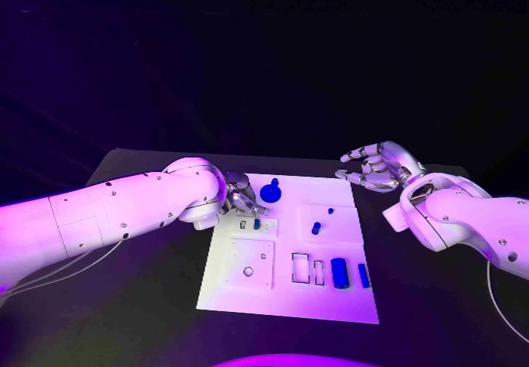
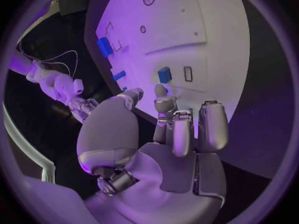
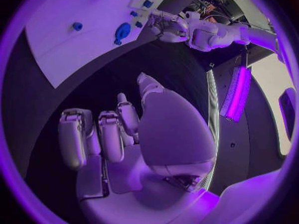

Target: Assemble the parts on the task board

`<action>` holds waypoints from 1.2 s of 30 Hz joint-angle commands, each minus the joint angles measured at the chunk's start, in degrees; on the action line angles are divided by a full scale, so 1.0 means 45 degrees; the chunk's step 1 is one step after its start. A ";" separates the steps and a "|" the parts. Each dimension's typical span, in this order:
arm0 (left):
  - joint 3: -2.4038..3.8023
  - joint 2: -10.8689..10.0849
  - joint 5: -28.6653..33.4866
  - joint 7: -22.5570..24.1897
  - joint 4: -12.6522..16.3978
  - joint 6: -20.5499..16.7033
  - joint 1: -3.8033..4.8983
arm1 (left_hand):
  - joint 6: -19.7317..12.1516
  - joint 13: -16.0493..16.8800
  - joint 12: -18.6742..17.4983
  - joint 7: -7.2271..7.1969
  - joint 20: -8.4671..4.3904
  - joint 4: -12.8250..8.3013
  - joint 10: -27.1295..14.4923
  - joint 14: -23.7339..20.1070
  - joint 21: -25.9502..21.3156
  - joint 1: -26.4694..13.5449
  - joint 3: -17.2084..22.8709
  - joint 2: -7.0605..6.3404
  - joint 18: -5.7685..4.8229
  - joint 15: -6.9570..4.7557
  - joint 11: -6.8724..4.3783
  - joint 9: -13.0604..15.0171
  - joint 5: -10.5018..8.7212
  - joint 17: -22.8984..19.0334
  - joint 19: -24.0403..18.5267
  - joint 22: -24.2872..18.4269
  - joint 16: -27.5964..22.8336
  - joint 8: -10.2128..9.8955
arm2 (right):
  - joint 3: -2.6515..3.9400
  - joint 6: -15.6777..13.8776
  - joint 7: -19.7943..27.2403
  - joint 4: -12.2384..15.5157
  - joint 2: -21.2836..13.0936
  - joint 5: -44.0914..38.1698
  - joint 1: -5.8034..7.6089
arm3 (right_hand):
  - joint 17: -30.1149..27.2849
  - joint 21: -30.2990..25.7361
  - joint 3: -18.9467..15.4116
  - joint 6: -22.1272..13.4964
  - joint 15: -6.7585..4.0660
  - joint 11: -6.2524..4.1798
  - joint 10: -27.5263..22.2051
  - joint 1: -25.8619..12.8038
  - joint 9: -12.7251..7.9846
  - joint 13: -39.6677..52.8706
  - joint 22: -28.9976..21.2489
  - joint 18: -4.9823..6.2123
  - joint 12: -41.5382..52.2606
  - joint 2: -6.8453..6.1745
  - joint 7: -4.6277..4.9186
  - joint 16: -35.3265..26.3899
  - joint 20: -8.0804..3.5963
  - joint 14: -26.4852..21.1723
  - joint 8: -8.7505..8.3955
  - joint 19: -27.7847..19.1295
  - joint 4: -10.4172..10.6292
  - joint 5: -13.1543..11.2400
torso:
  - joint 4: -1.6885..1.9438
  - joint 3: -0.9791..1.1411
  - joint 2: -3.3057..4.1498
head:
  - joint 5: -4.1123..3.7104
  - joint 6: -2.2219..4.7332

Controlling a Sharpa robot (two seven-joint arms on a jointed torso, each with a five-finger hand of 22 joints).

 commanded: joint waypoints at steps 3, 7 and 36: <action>0.0147 -0.0063 0.1119 0.0103 -0.0362 0.0124 0.0322 | -0.0761 -0.0568 -0.0428 0.0304 0.0207 -0.0004 -0.0582 0.1169 -0.0322 0.0282 -0.0303 0.0134 0.0135 0.0331 0.0271 -0.0200 0.0013 0.2825 -0.0360 -0.0487 -0.0157 -0.0588 | 0.0001 0.0055 0.0173 -0.0029 0.0020 -0.0012 -0.0011 | 0.2339 -0.0044 0.0030 0.0058 -0.0057 -0.0072 -0.0008 -0.0102 -0.0017 0.0105 0.2501 0.0156 -0.0015 -0.0039 -0.0010 -0.0066 -0.0087 0.1098 0.0058 0.0608 0.0030 0.0050 | 0.0005 0.0017 -0.0001 | 0.0049 0.0068; 0.0198 0.0025 0.0990 0.0143 -0.0929 0.0496 0.0555 | -0.1389 -0.0632 -0.0356 0.0706 0.0477 -0.0012 -0.0859 0.1115 -0.0505 0.0859 -0.0423 0.0226 0.0196 0.0627 0.0614 -0.0755 0.0059 0.2687 -0.0543 -0.0766 -0.0240 -0.1495 | 0.0001 0.0065 0.0161 -0.0038 0.0016 -0.0011 -0.0012 | 0.2339 -0.0044 0.0030 0.0058 -0.0057 -0.0072 -0.0008 -0.0102 -0.0017 0.0105 0.2501 0.0156 -0.0015 -0.0039 -0.0010 -0.0066 -0.0087 0.1098 0.0058 0.0608 0.0030 0.0050 | -0.0010 0.0018 0.0028 | 0.0078 0.0118; 0.0041 0.2013 0.0016 0.0250 -0.4863 0.2237 0.0968 | -0.1328 -0.0812 -0.0395 0.0826 0.0602 0.0021 -0.1131 0.1084 -0.0610 0.1213 -0.0536 0.0275 0.0242 0.0740 0.0730 -0.1017 0.0044 0.2621 -0.0656 -0.0922 -0.0278 -0.1824 | 0.0001 0.0102 0.0145 -0.0035 0.0043 -0.0011 -0.0010 | 0.2329 -0.0034 0.0031 0.0048 -0.0056 -0.0071 0.0005 -0.0150 -0.0026 0.0115 0.2508 0.0153 0.0002 -0.0031 -0.0009 -0.0072 -0.0088 0.1096 0.0056 0.0615 0.0027 0.0047 | 0.0003 -0.0012 0.0033 | 0.0141 0.0057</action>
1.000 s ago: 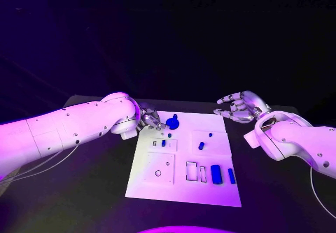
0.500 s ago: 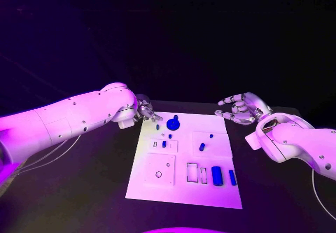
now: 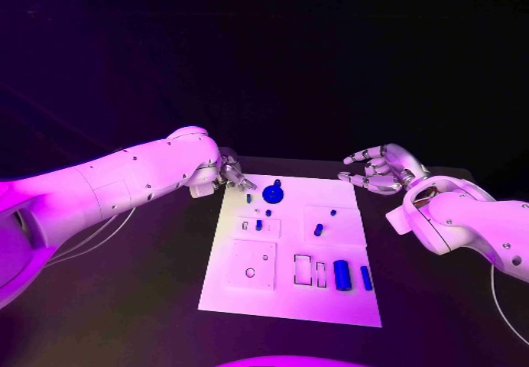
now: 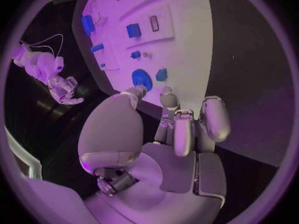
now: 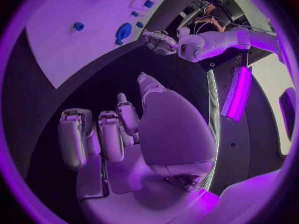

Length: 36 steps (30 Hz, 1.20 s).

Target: Assemble the parts on the task board

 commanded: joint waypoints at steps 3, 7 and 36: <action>-0.0049 0.0237 -0.0151 0.0157 -0.0414 0.0603 0.0033 | -0.0017 -0.0006 0.0011 0.0088 0.0073 0.0026 -0.0112 0.1070 -0.0064 0.0087 -0.0092 0.0015 0.0240 0.0090 -0.0013 -0.0018 0.0040 0.2628 -0.0032 -0.0014 -0.0052 -0.0076 | 0.0002 0.0097 0.0146 0.0001 0.0021 -0.0039 -0.0005 | 0.2333 -0.0034 0.0031 0.0048 -0.0056 -0.0071 0.0005 -0.0101 -0.0011 0.0117 0.2508 0.0153 0.0002 0.0021 -0.0009 -0.0072 -0.0088 0.1095 0.0056 0.0615 0.0028 0.0047 | 0.0001 -0.0005 -0.0010 | -0.0007 -0.0035; -0.0104 0.0426 -0.0109 0.0208 -0.0680 0.0695 0.0026 | -0.0017 -0.0006 0.0011 0.0088 0.0073 0.0026 -0.0112 0.1070 -0.0064 0.0087 -0.0092 0.0015 0.0240 0.0090 -0.0013 -0.0018 0.0040 0.2628 -0.0032 -0.0014 -0.0052 -0.0076 | 0.0002 0.0098 0.0152 -0.0002 0.0038 -0.0039 -0.0005 | 0.2333 -0.0034 0.0031 0.0048 -0.0056 -0.0071 0.0005 -0.0101 -0.0011 0.0117 0.2508 0.0153 0.0002 0.0021 -0.0009 -0.0072 -0.0088 0.1095 0.0056 0.0615 0.0028 0.0047 | -0.0006 -0.0010 -0.0006 | -0.0005 -0.0028; -0.0298 0.0911 0.0239 0.0394 -0.1326 0.1230 -0.0075 | 0.0252 0.0083 0.0176 0.0041 0.0115 -0.0018 -0.0110 0.1093 -0.0027 0.0226 -0.0088 0.0300 0.0229 0.0092 -0.0038 -0.0092 0.0037 0.2705 -0.0004 0.0072 -0.0001 -0.0097 | 0.0003 0.0133 0.0158 -0.0058 0.0126 -0.0040 -0.0006 | 0.2341 -0.0037 0.0061 0.0044 -0.0058 -0.0074 0.0016 -0.0128 -0.0027 0.0118 0.2508 0.0153 0.0017 0.0035 -0.0011 -0.0071 -0.0090 0.1098 0.0062 0.0617 0.0005 0.0059 | 0.0018 0.0014 -0.0028 | -0.0018 -0.0140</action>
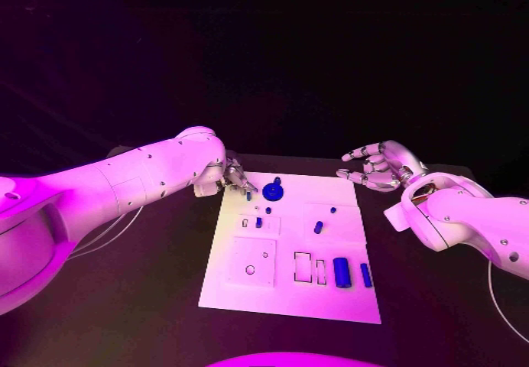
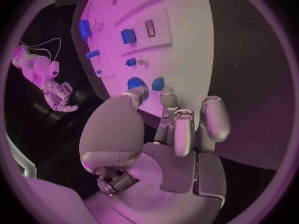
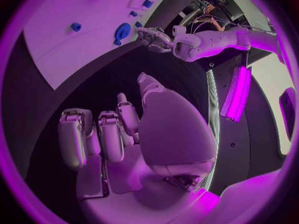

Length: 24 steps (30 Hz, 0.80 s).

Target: Assemble the parts on the task board

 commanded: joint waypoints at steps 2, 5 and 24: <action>-0.0001 -0.0002 0.0166 0.0180 -0.0002 0.0274 -0.0002 | 0.0152 0.0022 0.0082 -0.0014 0.0114 -0.0021 -0.0019 0.1098 -0.0028 0.0095 -0.0009 0.0141 0.0231 0.0087 -0.0049 -0.0025 0.0040 0.2720 -0.0007 0.0010 0.0008 -0.0017 | 0.0000 0.0131 0.0150 -0.0018 0.0028 -0.0047 -0.0007 | 0.2335 -0.0037 0.0061 0.0044 -0.0059 -0.0074 0.0016 -0.0129 -0.0011 0.0119 0.2513 0.0153 0.0017 0.0035 -0.0011 -0.0071 -0.0089 0.1098 0.0062 0.0617 0.0005 0.0060 | 0.0020 -0.0002 -0.0007 | -0.0006 -0.0006; -0.0003 -0.0011 0.0202 0.0182 0.0005 0.0304 -0.0003 | 0.0242 0.0039 0.0121 -0.0046 0.0104 -0.0027 -0.0003 0.1105 -0.0015 0.0221 0.0018 0.0199 0.0228 0.0068 -0.0076 -0.0030 0.0040 0.2740 0.0005 0.0037 0.0021 0.0002 | 0.0000 0.0136 0.0151 -0.0023 0.0038 -0.0047 -0.0008 | 0.2335 -0.0037 0.0061 0.0044 -0.0059 -0.0074 0.0016 -0.0129 -0.0011 0.0119 0.2513 0.0153 0.0017 0.0035 -0.0011 -0.0071 -0.0089 0.1098 0.0062 0.0617 0.0005 0.0060 | 0.0016 -0.0006 -0.0005 | -0.0004 -0.0007; -0.0013 0.0013 0.0434 0.0264 -0.0063 0.0345 -0.0006 | 0.0411 -0.0074 0.0192 -0.0259 -0.0060 -0.0365 0.0031 0.1139 0.0050 0.2248 0.1126 0.0741 0.0200 -0.0109 -0.0277 0.0035 0.0044 0.2829 0.0070 0.0190 0.0080 0.0114 | -0.0001 0.0147 0.0154 -0.0029 0.0051 -0.0047 -0.0009 | 0.2350 -0.0040 0.0082 0.0049 -0.0060 -0.0076 0.0023 -0.0132 -0.0017 0.0122 0.2513 0.0153 0.0027 0.0044 -0.0013 -0.0065 -0.0091 0.1102 0.0069 0.0618 -0.0002 0.0065 | 0.0011 -0.0005 -0.0007 | 0.0004 -0.0008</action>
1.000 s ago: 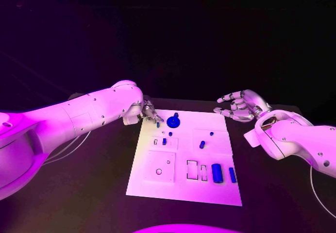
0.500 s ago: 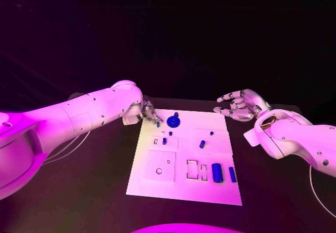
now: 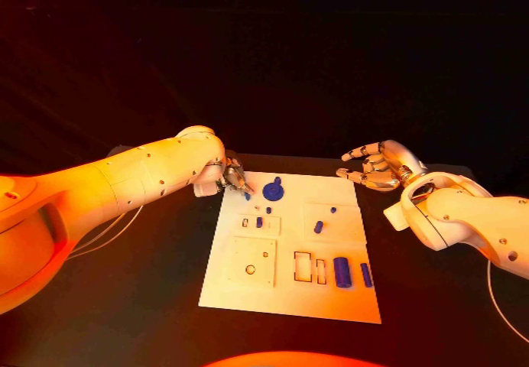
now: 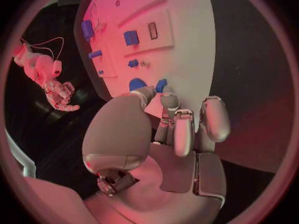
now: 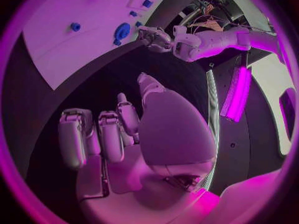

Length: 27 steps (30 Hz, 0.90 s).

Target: Assemble the parts on the task board

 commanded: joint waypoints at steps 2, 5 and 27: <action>-0.0013 0.0038 0.0198 0.0178 -0.0052 0.0192 -0.0013 | 0.0017 -0.0030 0.0003 -0.0058 -0.0061 0.0025 0.0029 0.1141 0.0050 0.0160 0.0128 0.0037 0.0198 -0.0108 -0.0089 0.0004 0.0046 0.2834 0.0070 0.0008 0.0083 0.0048 | 0.0003 0.0141 0.0153 0.0014 0.0004 -0.0047 -0.0006 | 0.2351 -0.0040 0.0082 0.0049 -0.0060 -0.0076 0.0023 -0.0132 -0.0018 0.0122 0.2504 0.0153 0.0026 0.0044 -0.0013 -0.0065 -0.0091 0.1102 0.0069 0.0618 -0.0001 0.0065 | -0.0005 0.0005 0.0006 | 0.0022 0.0016; -0.0023 0.0039 0.0223 0.0193 -0.0073 0.0196 -0.0015 | 0.0018 -0.0020 0.0016 -0.0059 -0.0061 0.0030 0.0043 0.1146 0.0055 0.0190 0.0179 0.0069 0.0196 -0.0108 -0.0089 0.0007 0.0046 0.2849 0.0075 0.0020 0.0091 0.0051 | 0.0003 0.0146 0.0153 0.0015 0.0002 -0.0047 -0.0006 | 0.2351 -0.0040 0.0082 0.0049 -0.0060 -0.0076 0.0023 -0.0132 -0.0018 0.0122 0.2504 0.0153 0.0026 0.0044 -0.0013 -0.0065 -0.0091 0.1102 0.0069 0.0618 -0.0001 0.0065 | -0.0017 0.0006 0.0002 | 0.0035 0.0010; -0.0074 -0.0629 0.0963 0.0523 0.0772 -0.0750 -0.0041 | 0.0265 0.0148 0.0336 -0.0027 -0.0100 -0.2413 0.0764 0.1275 0.0445 -0.0439 0.5379 -0.1102 0.0070 -0.0154 -0.0130 0.0621 0.0869 0.3202 0.0467 0.0722 0.0295 0.0576 | 0.0003 0.0155 0.0173 -0.0003 -0.0016 -0.0044 -0.0014 | 0.2336 -0.0041 0.0107 0.0054 -0.0063 -0.0079 0.0052 -0.0130 -0.0025 0.0148 0.2505 0.0153 0.0060 0.0056 -0.0015 -0.0073 -0.0092 0.1098 0.0076 0.0620 -0.0008 0.0073 | 0.0010 0.0007 -0.0022 | 0.0078 0.0067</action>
